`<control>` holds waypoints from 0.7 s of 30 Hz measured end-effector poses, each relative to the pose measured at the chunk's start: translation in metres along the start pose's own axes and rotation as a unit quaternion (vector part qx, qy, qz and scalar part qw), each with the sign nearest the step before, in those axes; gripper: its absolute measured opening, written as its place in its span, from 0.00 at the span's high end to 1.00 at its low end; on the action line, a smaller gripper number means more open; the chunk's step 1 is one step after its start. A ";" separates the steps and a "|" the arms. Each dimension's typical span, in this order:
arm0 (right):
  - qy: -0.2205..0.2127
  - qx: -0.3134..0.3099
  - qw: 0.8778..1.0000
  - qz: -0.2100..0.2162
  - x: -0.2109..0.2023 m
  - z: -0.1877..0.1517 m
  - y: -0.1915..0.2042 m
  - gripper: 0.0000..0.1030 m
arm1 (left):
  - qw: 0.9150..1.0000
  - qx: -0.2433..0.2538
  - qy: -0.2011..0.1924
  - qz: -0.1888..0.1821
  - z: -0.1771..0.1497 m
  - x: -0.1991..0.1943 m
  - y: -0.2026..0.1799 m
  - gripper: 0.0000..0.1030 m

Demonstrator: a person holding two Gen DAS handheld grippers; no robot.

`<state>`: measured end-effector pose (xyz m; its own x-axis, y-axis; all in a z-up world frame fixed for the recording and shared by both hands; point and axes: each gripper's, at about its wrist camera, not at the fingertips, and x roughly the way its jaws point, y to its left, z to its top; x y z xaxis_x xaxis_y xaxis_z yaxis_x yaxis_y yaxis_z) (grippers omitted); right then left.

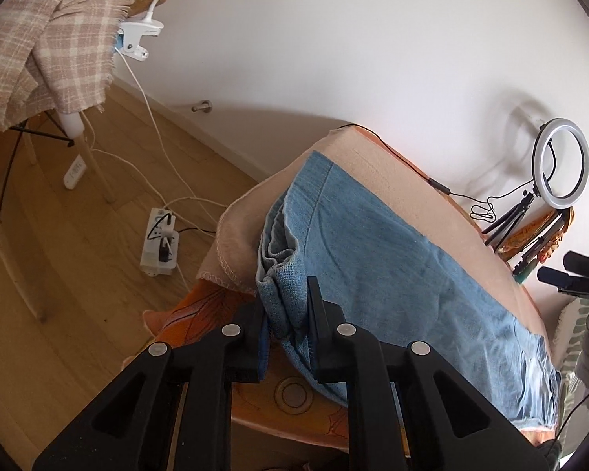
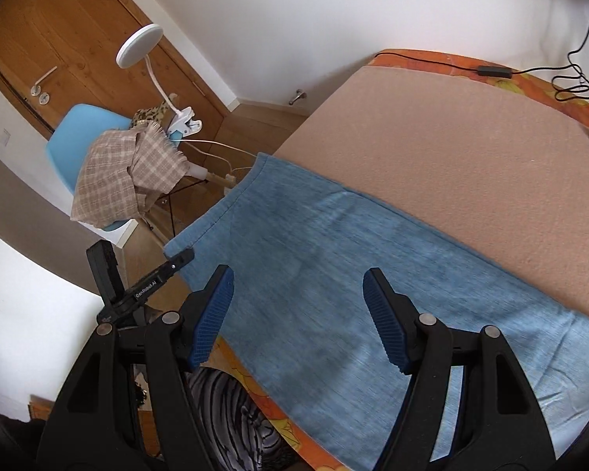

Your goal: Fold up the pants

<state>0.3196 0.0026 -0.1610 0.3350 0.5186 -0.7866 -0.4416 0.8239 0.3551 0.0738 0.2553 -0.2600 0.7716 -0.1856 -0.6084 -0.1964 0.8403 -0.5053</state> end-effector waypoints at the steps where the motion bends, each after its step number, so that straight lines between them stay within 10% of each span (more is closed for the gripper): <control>1: 0.009 0.000 1.000 0.015 0.014 0.008 0.009 0.31 | 1.000 0.003 -0.006 -0.001 -0.002 -0.001 -0.001 0.88; 7: 0.101 -0.023 0.993 0.052 0.121 0.038 0.081 0.31 | 0.999 0.031 -0.035 0.005 -0.007 -0.007 -0.008 0.88; 19: 0.221 -0.085 0.967 -0.091 0.271 0.032 0.159 0.31 | 0.997 0.040 -0.062 -0.028 -0.010 -0.008 -0.009 0.88; 21: 0.227 -0.068 0.967 -0.096 0.276 0.031 0.151 0.49 | 0.997 0.045 -0.060 -0.032 -0.011 -0.007 -0.010 0.88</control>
<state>0.3716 0.2769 -0.3085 0.0352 0.1795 -0.9831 -0.5232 0.8415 0.1350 0.0636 0.2427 -0.2568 0.8484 -0.1828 -0.4968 -0.0937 0.8719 -0.4807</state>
